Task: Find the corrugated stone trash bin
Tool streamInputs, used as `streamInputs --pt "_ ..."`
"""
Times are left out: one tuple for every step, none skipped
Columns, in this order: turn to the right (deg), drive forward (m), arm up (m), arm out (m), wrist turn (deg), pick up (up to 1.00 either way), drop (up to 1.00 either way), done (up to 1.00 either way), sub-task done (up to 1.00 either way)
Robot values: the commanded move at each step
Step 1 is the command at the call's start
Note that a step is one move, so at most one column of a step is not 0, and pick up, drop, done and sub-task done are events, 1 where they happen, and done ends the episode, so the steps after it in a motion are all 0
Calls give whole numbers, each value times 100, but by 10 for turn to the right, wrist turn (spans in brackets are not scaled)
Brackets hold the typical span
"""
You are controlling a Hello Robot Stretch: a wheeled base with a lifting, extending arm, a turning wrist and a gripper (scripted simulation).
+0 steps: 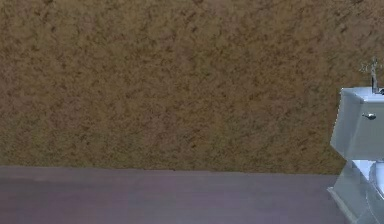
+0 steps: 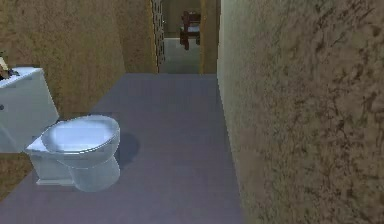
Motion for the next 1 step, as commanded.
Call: streamInputs --pt "-450 0 0 0 0 0 0 0 0"
